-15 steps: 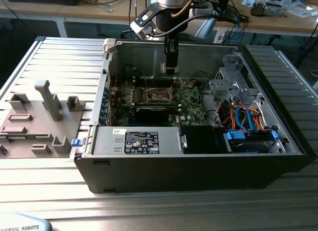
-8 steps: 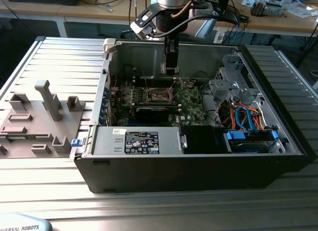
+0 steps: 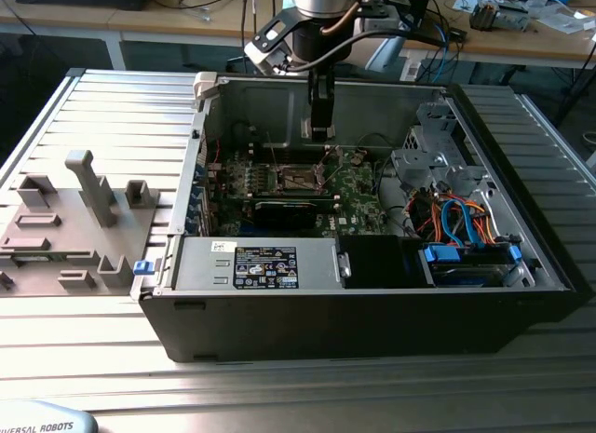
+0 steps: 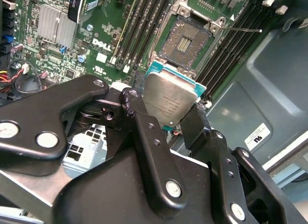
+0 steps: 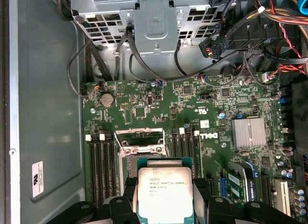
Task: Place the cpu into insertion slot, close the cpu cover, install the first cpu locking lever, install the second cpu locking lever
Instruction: 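Place the cpu into insertion slot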
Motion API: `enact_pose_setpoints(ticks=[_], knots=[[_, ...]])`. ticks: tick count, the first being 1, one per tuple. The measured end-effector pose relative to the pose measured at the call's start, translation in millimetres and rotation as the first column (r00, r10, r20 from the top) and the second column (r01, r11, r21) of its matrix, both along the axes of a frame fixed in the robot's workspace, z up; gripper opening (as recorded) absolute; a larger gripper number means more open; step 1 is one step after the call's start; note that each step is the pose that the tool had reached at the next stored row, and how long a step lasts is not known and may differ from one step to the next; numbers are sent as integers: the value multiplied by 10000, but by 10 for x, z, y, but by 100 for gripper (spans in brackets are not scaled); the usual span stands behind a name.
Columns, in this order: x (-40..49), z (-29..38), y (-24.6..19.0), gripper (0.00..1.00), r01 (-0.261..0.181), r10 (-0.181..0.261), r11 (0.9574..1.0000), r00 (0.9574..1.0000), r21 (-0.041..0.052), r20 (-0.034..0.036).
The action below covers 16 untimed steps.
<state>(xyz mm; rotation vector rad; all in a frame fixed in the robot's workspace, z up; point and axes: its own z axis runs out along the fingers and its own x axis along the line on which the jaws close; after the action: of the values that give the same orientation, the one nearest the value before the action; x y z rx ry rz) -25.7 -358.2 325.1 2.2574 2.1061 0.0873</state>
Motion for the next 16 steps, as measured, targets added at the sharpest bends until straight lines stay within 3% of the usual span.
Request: enact_pose_setpoints(ticks=[13, 16], knots=[[0, -30, 0, 54, 0, 0, 10000, 10000, 0, 0], [-5, -92, 0, 54, 0, 0, 10000, 10000, 0, 0]])
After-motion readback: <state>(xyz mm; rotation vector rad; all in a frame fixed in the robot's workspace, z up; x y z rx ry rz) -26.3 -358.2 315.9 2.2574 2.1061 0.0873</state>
